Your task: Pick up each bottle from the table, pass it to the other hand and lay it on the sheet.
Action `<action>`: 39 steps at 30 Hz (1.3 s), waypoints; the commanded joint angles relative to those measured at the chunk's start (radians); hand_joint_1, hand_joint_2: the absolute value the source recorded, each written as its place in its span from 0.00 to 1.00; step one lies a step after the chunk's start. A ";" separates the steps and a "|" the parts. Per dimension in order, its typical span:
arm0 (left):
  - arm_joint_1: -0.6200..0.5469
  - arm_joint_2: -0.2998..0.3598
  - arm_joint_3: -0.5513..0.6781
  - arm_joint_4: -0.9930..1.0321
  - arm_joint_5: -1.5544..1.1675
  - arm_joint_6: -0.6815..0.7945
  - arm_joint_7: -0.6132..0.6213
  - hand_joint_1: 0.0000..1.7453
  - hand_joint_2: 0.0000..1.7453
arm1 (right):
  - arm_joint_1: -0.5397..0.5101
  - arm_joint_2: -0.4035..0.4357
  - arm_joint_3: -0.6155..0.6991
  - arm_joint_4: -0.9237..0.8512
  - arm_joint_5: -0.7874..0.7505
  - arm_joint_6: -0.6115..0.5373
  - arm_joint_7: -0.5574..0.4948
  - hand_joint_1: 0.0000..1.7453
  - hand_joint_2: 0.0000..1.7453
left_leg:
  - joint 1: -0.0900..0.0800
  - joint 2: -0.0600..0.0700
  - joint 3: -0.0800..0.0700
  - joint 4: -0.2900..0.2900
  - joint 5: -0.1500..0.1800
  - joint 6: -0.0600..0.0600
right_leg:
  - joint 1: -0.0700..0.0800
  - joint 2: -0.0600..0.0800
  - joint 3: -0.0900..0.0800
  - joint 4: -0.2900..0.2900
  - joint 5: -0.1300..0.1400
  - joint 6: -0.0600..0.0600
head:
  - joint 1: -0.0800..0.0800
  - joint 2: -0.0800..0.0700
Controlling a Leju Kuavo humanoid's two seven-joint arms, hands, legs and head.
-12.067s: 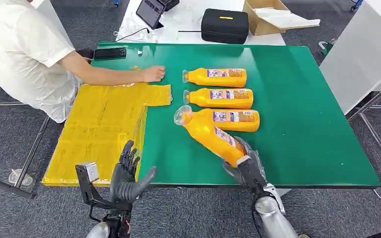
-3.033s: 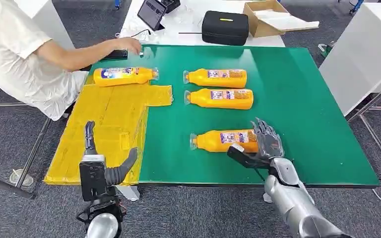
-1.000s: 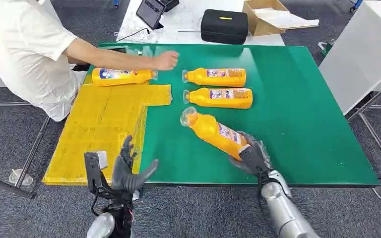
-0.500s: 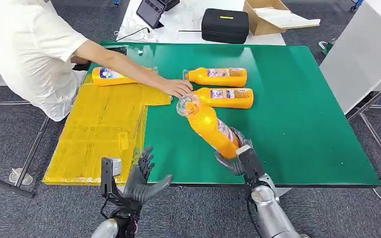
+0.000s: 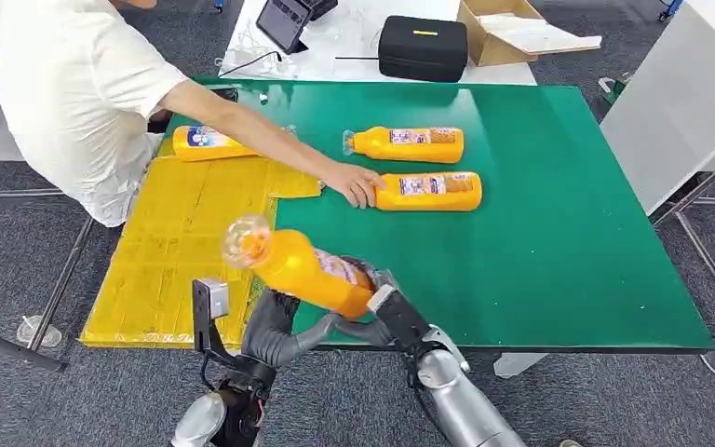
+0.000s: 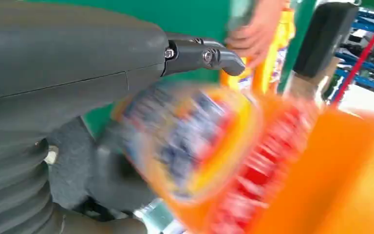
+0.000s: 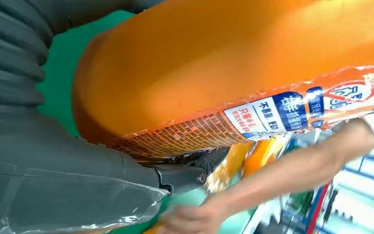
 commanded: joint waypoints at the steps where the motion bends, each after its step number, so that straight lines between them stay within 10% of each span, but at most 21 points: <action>1: -0.040 0.004 0.004 0.008 0.037 0.010 0.009 0.00 1.00 | -0.048 0.012 0.116 0.098 -0.007 -0.001 -0.004 1.00 1.00 | 0.000 0.001 0.004 0.000 -0.002 0.000 | 0.000 0.000 0.004 0.000 -0.001 -0.002 | 0.000 0.000; 15: -0.039 0.010 -0.020 -0.078 0.066 0.003 -0.012 0.00 1.00 | -0.057 0.021 0.146 0.133 -0.033 0.005 0.006 1.00 1.00 | 0.000 0.001 0.003 0.000 -0.001 0.001 | 0.000 0.000 0.003 0.000 -0.001 -0.002 | 0.000 0.000; 16: -0.041 0.008 -0.019 -0.076 0.070 0.003 -0.021 0.90 1.00 | -0.061 0.022 0.149 0.138 -0.034 0.005 0.006 1.00 1.00 | 0.000 0.001 0.005 0.000 -0.002 0.001 | 0.001 -0.001 0.005 0.000 -0.002 -0.002 | 0.000 0.000; 17: -0.043 0.008 -0.018 -0.075 0.070 0.004 -0.024 1.00 1.00 | -0.062 0.023 0.149 0.139 -0.034 0.006 0.006 1.00 1.00 | 0.000 0.001 0.006 0.000 -0.003 0.001 | 0.001 -0.001 0.006 0.000 -0.003 -0.002 | 0.000 0.000; 20: -0.047 0.005 -0.004 -0.060 0.077 0.013 -0.041 1.00 1.00 | -0.068 0.024 0.153 0.150 -0.046 0.018 0.013 0.96 1.00 | 0.000 0.001 0.006 0.000 -0.003 0.001 | 0.001 0.000 0.006 0.000 -0.003 -0.002 | 0.000 0.000; 22: -0.046 0.005 0.006 -0.065 0.077 0.016 -0.052 1.00 1.00 | -0.071 0.020 0.156 0.157 -0.057 0.042 0.030 0.01 1.00 | 0.000 0.001 0.006 0.000 -0.002 0.001 | 0.001 -0.001 0.005 0.000 -0.002 -0.002 | 0.000 0.000; 36: -0.029 0.005 0.091 -0.119 0.099 0.048 -0.048 1.00 1.00 | -0.049 0.033 0.126 0.158 -0.112 0.038 0.045 0.00 1.00 | 0.000 0.001 0.007 0.000 -0.003 0.001 | 0.001 -0.001 0.007 0.000 -0.003 -0.003 | 0.000 0.000; 39: -0.047 0.035 0.101 -0.134 -0.205 0.310 -0.134 1.00 1.00 | 0.007 0.023 0.073 0.105 -0.048 -0.164 -0.007 0.00 1.00 | 0.000 0.001 0.007 -0.001 -0.003 0.001 | 0.001 -0.001 0.007 -0.001 -0.003 -0.002 | 0.000 0.000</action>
